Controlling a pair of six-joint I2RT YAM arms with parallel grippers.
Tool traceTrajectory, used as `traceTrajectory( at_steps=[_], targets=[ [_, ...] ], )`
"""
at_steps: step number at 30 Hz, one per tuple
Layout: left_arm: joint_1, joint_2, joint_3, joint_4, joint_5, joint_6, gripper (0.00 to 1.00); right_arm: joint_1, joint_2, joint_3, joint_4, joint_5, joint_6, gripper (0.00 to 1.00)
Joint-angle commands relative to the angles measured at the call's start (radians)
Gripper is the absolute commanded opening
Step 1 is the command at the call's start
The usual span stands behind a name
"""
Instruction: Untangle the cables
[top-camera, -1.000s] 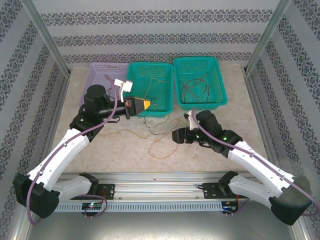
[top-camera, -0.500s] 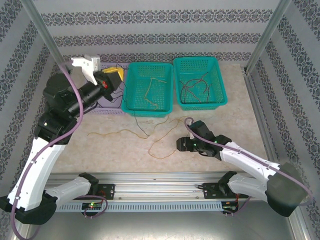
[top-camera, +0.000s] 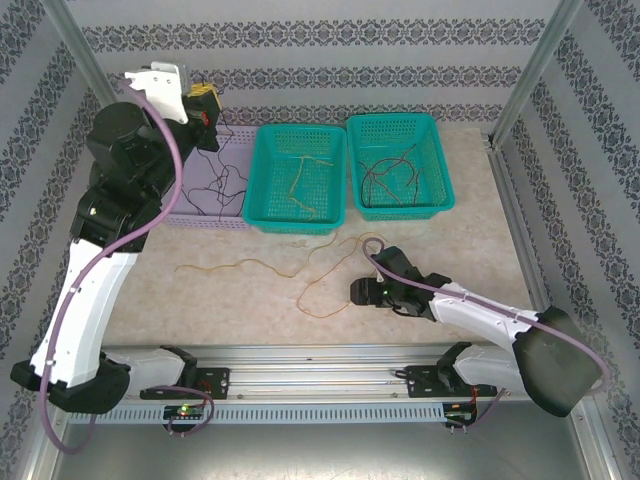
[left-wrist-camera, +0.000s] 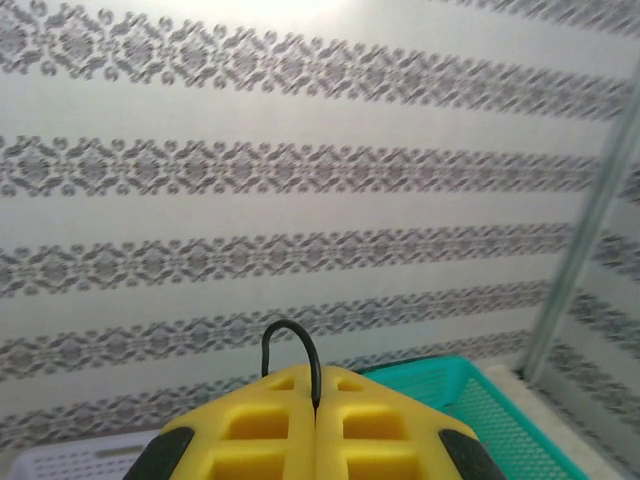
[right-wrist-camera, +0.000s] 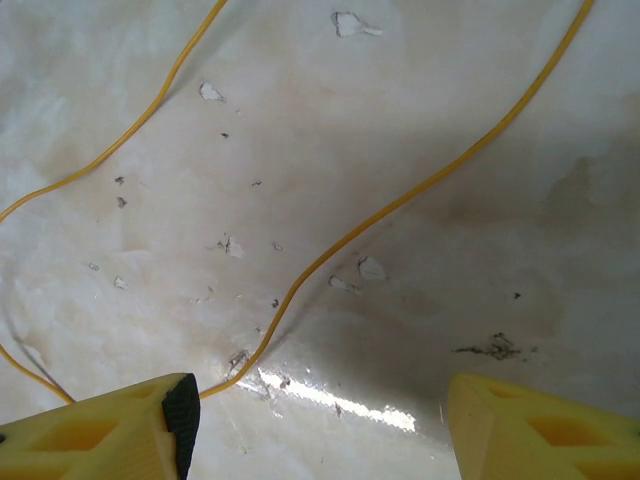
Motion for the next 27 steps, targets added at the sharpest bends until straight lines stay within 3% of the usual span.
traceTrajectory(
  at_steps=[1, 24, 27],
  targets=[
    [0.034, 0.024, 0.017, 0.007, -0.086, 0.067, 0.0, 0.011, 0.015, -0.016, 0.077, -0.013, 0.033, 0.66],
    [0.305, 0.269, 0.077, 0.045, -0.153, -0.08, 0.0, 0.014, 0.209, -0.03, 0.265, -0.007, 0.109, 0.54],
    [0.346, 0.302, 0.081, 0.039, -0.093, -0.126, 0.0, 0.015, 0.238, -0.028, 0.283, -0.01, 0.109, 0.54]
  ],
)
